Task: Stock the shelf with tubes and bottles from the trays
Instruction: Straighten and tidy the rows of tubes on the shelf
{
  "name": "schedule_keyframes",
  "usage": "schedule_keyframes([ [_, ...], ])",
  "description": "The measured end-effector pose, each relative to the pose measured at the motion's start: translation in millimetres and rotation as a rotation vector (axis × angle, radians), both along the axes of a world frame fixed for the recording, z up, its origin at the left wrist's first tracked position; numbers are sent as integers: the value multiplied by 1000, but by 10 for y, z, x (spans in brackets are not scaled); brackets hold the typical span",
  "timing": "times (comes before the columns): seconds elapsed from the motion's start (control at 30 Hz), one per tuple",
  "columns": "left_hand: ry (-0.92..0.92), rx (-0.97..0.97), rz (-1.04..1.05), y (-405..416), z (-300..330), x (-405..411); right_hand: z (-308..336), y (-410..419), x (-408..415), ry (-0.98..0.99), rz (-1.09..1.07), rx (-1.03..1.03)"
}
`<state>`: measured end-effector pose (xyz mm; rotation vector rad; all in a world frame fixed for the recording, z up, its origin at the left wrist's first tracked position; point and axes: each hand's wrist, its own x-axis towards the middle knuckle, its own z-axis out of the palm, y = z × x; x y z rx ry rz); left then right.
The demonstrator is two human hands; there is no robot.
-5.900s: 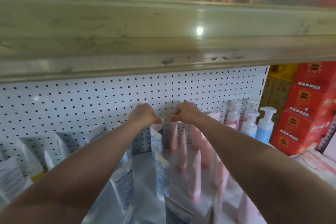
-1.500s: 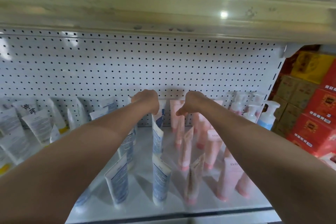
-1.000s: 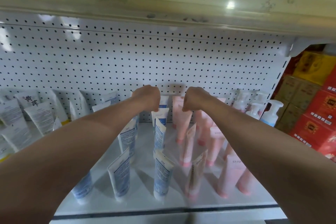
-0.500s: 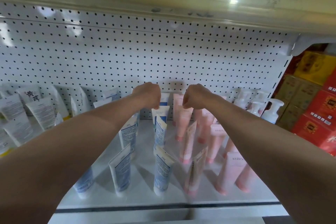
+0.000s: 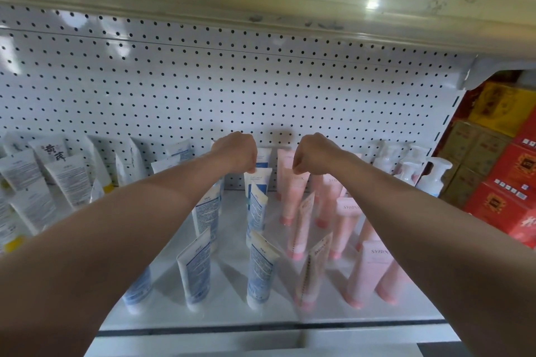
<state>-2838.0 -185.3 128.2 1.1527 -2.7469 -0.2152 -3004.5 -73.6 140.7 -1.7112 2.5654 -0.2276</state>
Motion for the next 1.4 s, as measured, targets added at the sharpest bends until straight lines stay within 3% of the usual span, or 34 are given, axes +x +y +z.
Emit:
schedule_keyframes([
  [0.37,18,11,7,66,-15,-32,-11,38,9,36,0,13],
  [0.7,-12,-120,16,156,-26,-46,-65,83,11,-11,-23,-7],
  [1.4,16,-47,33,132,-76,4,-68,122,69,-2,-20,-21],
])
